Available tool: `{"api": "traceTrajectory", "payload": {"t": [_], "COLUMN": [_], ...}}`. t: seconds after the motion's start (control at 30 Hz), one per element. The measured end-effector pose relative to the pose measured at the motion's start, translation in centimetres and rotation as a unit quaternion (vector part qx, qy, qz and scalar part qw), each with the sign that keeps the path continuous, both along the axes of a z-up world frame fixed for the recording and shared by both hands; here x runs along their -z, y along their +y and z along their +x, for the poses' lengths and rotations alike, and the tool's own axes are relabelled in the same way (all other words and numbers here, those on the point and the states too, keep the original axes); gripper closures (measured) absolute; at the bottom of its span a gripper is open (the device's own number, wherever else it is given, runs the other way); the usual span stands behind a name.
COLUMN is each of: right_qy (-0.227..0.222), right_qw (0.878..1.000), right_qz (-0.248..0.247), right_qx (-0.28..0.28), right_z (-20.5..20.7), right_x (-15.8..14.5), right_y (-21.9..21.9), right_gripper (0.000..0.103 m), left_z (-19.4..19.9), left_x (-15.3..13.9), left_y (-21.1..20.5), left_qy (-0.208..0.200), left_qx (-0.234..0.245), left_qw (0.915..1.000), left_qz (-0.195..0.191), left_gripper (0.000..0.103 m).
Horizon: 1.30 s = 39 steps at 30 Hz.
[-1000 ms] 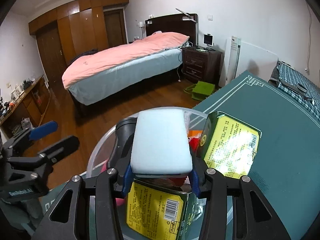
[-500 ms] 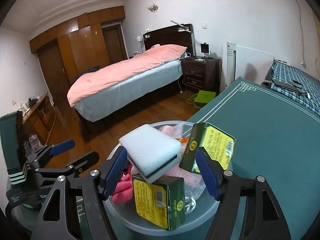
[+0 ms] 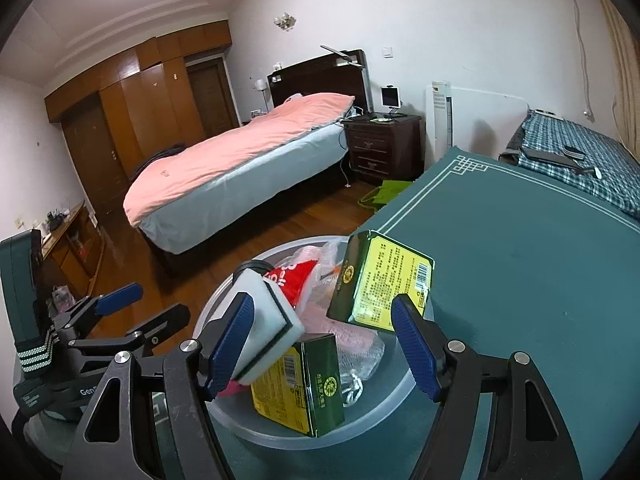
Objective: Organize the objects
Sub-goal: 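Open the right gripper to release the sponge into the bowl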
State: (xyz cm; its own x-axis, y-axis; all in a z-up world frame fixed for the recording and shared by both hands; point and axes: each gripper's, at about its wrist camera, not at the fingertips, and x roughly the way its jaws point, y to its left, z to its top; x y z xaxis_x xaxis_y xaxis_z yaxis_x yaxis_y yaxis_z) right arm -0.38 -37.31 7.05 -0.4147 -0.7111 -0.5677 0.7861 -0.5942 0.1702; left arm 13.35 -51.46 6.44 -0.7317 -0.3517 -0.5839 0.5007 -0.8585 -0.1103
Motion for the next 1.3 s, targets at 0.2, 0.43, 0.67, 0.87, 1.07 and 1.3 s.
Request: {"api": "traceTrajectory", "payload": {"t": [0.2,0.43,0.67,0.87,1.07,1.3], "right_qy": [-0.005,-0.005,0.021,0.031,0.032,0.027], "right_qw": [1.000,1.000,0.999,0.997,0.996,0.997], "right_qz": [0.003,0.021,0.041,0.063,0.074,0.061], "right_qx": [0.000,-0.017,-0.029,-0.038,-0.039,-0.042], "right_z": [0.4,1.9,3.5,4.7,5.1,5.2], "right_x": [0.7,2.1,2.7,3.7,4.4,4.0], "right_y": [0.6,0.6,0.0,0.1,-0.1,0.4], "right_gripper": [0.031,0.031,0.031,0.030,0.031,0.030], "left_z": [0.1,0.5,0.8,0.8,0.9,1.2], "left_x": [0.5,0.7,1.0,1.2,1.4,1.3], "left_y": [0.3,0.3,0.7,1.1,1.4,1.1], "left_qy": [-0.010,-0.016,-0.019,-0.023,-0.025,-0.024], "left_qx": [-0.001,-0.005,-0.009,-0.008,-0.004,-0.006], "left_qw": [0.9999,0.9998,0.9998,0.9997,0.9996,0.9997], "left_qz": [0.006,0.008,0.006,0.005,0.006,0.009], "left_gripper": [0.006,0.006,0.006,0.006,0.006,0.006]}}
